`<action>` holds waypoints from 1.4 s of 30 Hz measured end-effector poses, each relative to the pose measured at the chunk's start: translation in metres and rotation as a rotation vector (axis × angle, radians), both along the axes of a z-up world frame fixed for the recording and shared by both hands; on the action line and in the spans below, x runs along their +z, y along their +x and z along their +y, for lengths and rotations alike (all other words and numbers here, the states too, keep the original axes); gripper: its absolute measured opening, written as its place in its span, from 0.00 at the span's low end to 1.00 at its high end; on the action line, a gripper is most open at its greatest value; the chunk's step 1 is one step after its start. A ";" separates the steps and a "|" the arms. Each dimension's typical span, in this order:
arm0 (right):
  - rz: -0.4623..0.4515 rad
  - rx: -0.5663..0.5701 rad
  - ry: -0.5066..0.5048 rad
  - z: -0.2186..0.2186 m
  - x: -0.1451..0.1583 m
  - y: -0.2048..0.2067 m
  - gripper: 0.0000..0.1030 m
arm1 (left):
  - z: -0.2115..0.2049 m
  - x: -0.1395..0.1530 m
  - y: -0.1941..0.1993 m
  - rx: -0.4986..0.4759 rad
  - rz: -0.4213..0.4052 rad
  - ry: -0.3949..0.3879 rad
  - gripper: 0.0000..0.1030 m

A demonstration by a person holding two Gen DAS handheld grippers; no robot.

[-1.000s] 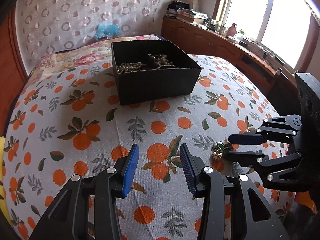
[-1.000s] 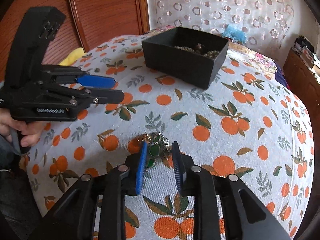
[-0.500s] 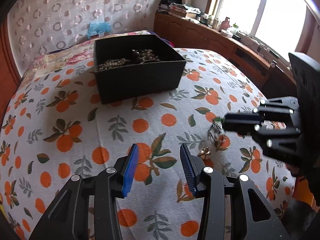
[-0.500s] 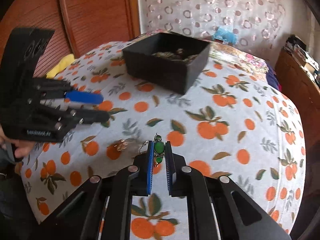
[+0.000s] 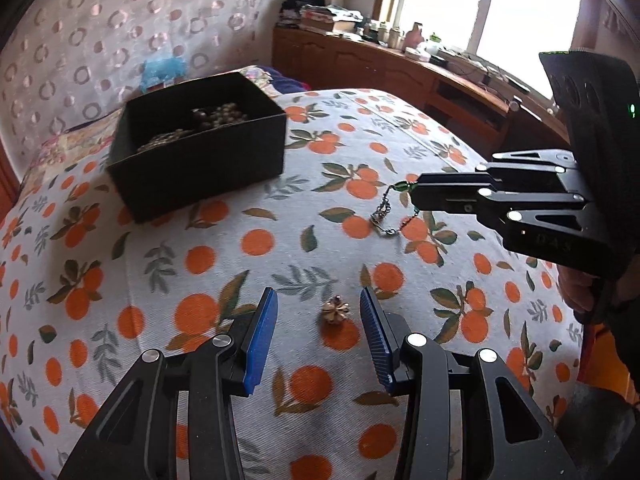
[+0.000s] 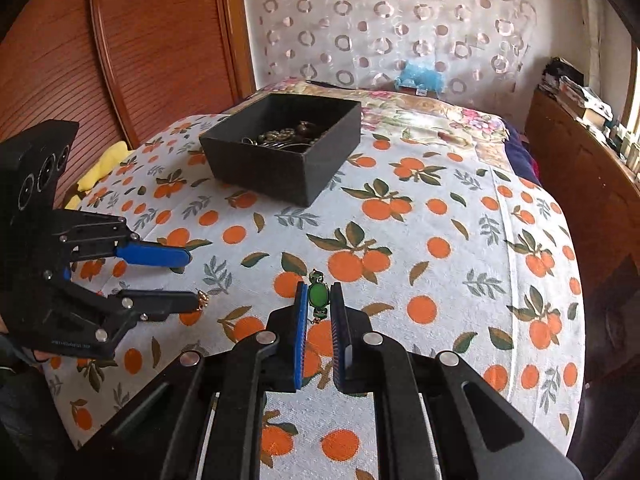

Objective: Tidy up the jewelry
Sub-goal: 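Grasp the small bronze flower charm with the left tool while the right tool holds the earring, then carry the charm and earring into the black box and open both tools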

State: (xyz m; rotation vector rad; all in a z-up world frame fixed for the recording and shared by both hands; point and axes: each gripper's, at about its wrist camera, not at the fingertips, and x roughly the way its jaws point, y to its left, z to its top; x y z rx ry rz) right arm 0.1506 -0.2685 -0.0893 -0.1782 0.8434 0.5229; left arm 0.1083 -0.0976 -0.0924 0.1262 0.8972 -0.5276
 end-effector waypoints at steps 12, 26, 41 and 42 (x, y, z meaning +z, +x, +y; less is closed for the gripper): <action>-0.003 -0.005 0.012 -0.004 0.000 0.000 0.12 | -0.004 -0.004 0.000 -0.008 -0.009 -0.004 0.14; -0.066 0.046 0.069 0.017 0.037 0.033 0.12 | 0.027 0.030 0.033 0.086 -0.068 -0.047 0.14; -0.134 0.123 0.111 0.056 0.073 0.086 0.12 | 0.059 0.063 0.082 0.179 -0.148 -0.047 0.14; -0.134 0.127 0.112 0.059 0.073 0.090 0.12 | 0.061 0.063 0.085 0.185 -0.149 -0.045 0.14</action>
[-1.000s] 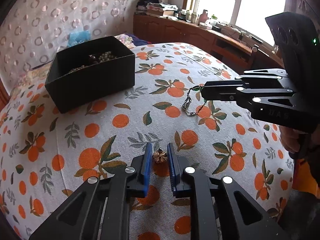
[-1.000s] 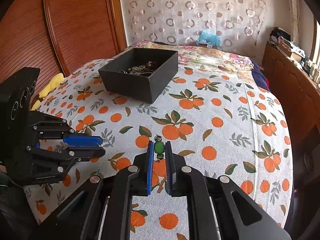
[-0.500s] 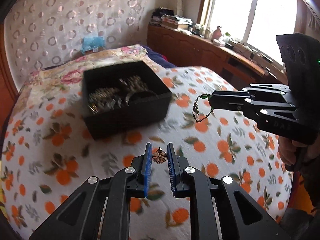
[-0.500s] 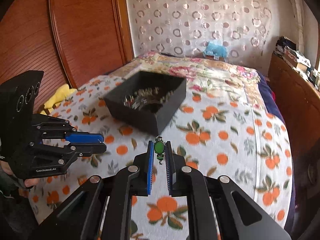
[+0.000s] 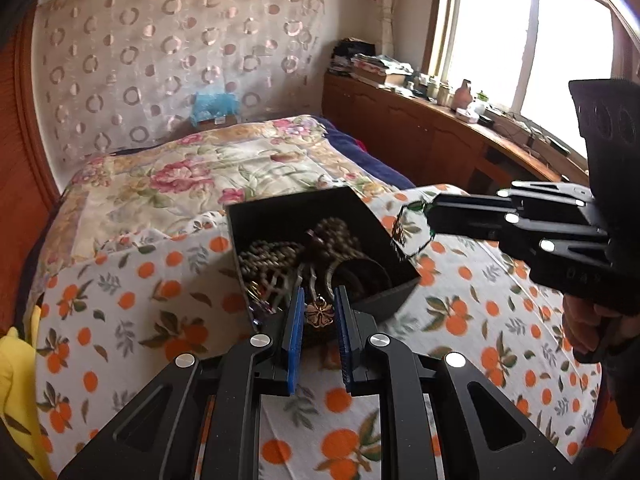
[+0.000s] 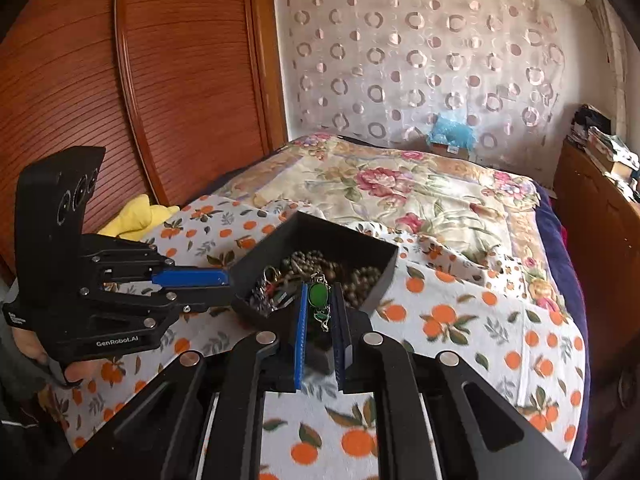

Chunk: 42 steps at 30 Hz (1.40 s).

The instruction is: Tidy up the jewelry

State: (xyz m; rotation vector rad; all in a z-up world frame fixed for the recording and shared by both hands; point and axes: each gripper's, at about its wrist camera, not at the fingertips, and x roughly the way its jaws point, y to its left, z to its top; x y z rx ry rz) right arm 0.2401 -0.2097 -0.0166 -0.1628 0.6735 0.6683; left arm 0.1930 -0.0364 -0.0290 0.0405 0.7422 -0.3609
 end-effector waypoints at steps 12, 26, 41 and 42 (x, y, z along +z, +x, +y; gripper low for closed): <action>0.066 0.009 0.016 0.015 -0.016 0.025 0.13 | 0.011 0.002 0.027 0.032 0.001 -0.004 0.14; 0.066 -0.011 0.031 0.005 -0.015 0.025 0.25 | 0.005 0.004 0.048 0.034 -0.006 -0.005 0.14; 0.064 -0.050 0.034 -0.009 -0.016 0.005 0.26 | 0.001 0.001 0.047 0.064 -0.007 0.008 0.15; 0.062 -0.053 0.035 -0.011 -0.015 0.003 0.26 | 0.001 0.001 0.044 0.066 -0.009 0.010 0.16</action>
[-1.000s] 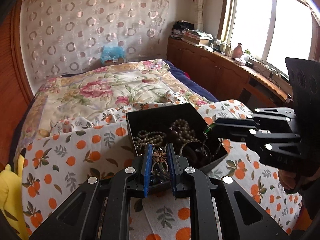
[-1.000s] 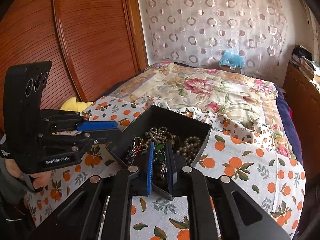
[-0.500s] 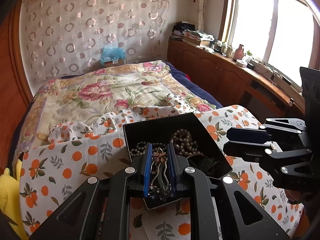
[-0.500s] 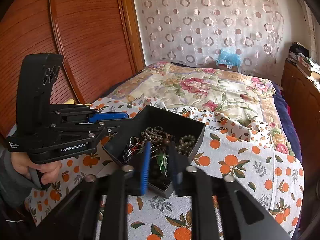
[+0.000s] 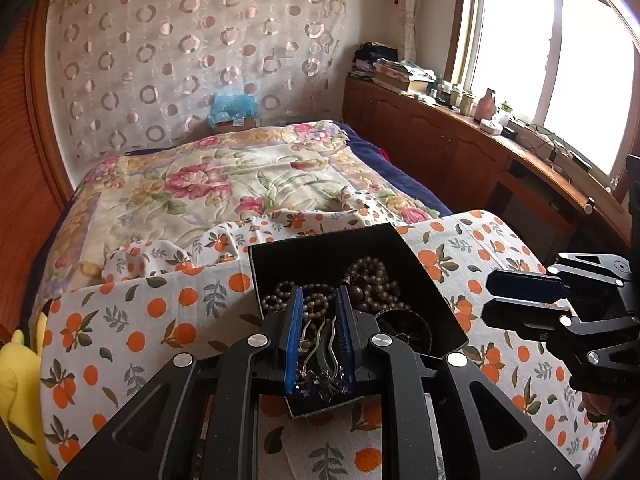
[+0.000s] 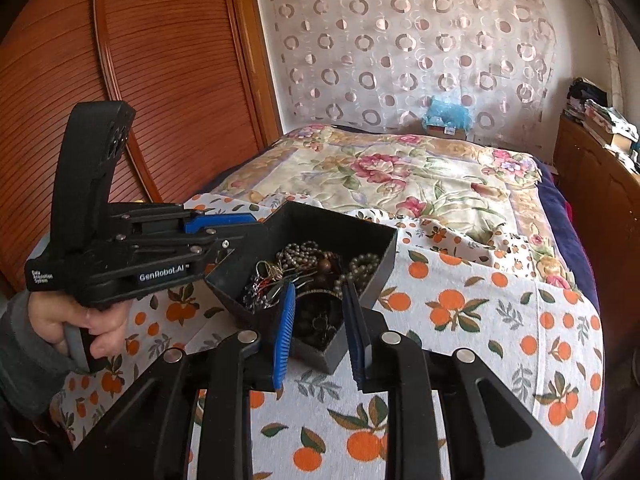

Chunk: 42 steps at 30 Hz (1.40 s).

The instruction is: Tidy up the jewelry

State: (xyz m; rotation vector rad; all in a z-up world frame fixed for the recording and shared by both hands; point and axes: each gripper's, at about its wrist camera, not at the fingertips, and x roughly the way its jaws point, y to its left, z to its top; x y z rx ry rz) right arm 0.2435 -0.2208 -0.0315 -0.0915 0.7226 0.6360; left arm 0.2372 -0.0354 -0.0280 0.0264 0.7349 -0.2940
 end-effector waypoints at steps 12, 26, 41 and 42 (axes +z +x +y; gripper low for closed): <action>-0.044 -0.068 0.023 -0.017 0.000 -0.040 0.33 | 0.003 0.008 -0.049 0.053 -0.036 0.025 0.58; -0.118 -0.167 0.043 -0.026 0.008 -0.094 0.63 | 0.011 0.017 -0.122 0.117 -0.090 0.022 0.92; -0.241 -0.316 0.052 -0.045 0.028 -0.145 0.97 | 0.013 0.042 -0.183 0.224 -0.184 0.034 0.92; -0.247 -0.322 0.052 -0.045 0.028 -0.147 0.97 | 0.014 0.044 -0.187 0.231 -0.189 0.037 0.92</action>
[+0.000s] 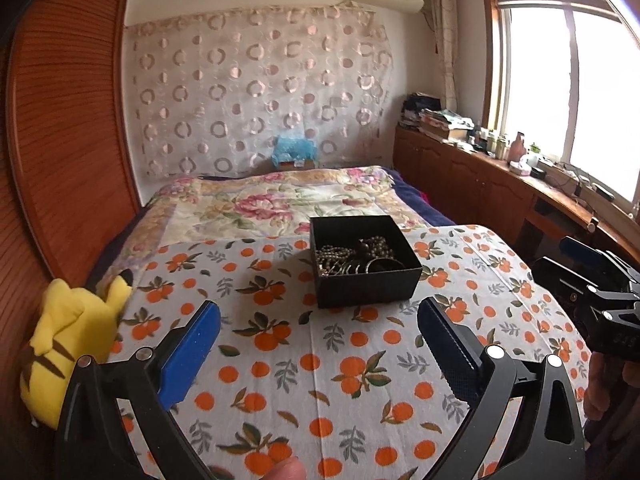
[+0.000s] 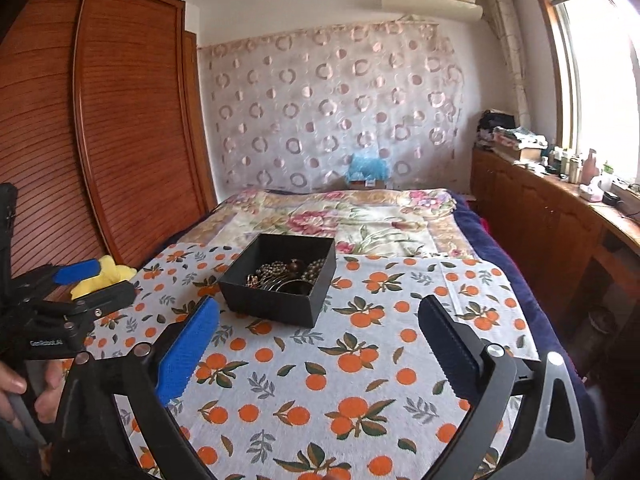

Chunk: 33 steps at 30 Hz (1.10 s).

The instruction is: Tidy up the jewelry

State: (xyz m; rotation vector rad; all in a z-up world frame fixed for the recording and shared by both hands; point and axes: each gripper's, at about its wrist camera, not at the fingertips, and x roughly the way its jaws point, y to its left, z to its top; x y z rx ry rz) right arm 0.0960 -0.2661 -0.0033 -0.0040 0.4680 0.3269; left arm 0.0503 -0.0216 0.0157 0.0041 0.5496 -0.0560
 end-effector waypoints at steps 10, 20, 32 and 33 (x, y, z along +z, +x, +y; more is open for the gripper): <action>-0.040 0.004 0.010 0.001 0.005 -0.015 0.97 | 0.001 0.006 -0.017 0.002 -0.020 -0.002 0.92; -0.039 0.003 0.011 0.003 0.004 -0.017 0.97 | -0.001 0.009 -0.026 0.002 -0.040 -0.006 0.92; -0.038 0.004 0.011 0.006 0.002 -0.020 0.97 | -0.001 0.008 -0.026 0.003 -0.040 -0.005 0.92; -0.038 0.004 0.010 0.007 0.001 -0.021 0.97 | -0.001 0.008 -0.027 0.003 -0.039 -0.004 0.92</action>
